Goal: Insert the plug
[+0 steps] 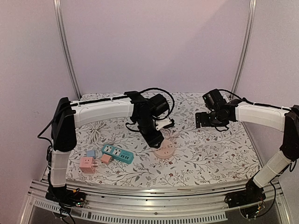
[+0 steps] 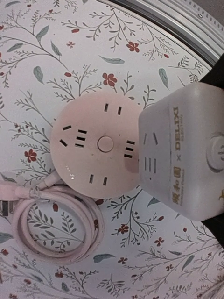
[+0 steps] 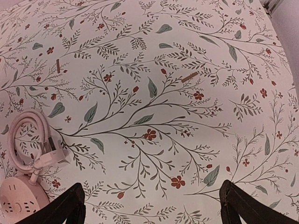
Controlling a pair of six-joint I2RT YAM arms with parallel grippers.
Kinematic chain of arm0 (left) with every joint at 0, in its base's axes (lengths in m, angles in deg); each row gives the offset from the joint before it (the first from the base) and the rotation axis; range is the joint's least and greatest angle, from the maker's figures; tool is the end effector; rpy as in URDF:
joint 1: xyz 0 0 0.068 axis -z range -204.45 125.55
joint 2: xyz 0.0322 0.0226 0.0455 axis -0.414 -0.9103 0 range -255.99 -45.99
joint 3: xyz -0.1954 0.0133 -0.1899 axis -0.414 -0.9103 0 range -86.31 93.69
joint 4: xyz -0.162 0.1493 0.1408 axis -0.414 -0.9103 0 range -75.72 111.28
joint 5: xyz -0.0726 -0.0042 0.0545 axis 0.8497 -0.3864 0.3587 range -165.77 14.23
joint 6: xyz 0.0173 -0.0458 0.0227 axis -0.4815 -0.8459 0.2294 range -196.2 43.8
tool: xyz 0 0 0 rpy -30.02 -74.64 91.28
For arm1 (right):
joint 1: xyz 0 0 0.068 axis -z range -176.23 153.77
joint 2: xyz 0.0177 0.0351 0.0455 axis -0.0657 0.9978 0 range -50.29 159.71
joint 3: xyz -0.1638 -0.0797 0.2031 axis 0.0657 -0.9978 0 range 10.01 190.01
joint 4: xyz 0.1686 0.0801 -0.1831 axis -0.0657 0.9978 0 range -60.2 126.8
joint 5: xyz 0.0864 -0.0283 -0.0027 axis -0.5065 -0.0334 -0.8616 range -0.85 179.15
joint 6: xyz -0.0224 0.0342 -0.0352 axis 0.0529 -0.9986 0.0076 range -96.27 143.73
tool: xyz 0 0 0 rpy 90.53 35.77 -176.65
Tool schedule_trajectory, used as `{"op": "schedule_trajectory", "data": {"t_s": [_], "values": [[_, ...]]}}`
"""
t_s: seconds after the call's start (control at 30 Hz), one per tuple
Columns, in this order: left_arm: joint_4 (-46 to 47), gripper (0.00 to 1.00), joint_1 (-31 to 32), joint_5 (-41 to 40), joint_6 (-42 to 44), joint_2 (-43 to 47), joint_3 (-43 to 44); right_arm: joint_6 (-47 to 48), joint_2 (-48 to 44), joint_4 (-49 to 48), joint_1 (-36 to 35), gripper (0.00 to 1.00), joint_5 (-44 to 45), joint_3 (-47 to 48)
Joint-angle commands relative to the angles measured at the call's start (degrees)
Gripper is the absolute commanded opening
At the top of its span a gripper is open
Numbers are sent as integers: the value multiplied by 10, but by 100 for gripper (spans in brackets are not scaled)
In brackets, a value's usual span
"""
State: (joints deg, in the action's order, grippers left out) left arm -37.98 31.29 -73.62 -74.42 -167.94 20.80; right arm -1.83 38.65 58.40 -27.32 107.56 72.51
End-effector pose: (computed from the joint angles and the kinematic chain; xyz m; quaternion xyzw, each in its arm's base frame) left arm 0.2476 -0.3659 0.2274 0.4788 0.8668 -0.0793 0.1148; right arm 0.2823 0.1571 0.2337 0.0025 0.9428 0.0064 0.3334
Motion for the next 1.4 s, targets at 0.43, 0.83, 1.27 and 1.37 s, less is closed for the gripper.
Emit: {"op": "schedule_trajectory", "data": {"t_s": [0.43, 0.83, 1.27, 1.37], "values": [[-15, 0, 9, 3, 121, -33, 41, 38, -21, -31, 3, 99, 14, -24], [-7, 0, 0, 23, 133, -52, 51, 41, -18, -33, 3, 99, 13, -24], [-4, 0, -7, 21, 137, -57, 51, 43, -15, -34, 4, 99, 13, -23], [0, 0, -10, 18, 136, -59, 52, 43, -13, -34, 4, 99, 11, -24]]}}
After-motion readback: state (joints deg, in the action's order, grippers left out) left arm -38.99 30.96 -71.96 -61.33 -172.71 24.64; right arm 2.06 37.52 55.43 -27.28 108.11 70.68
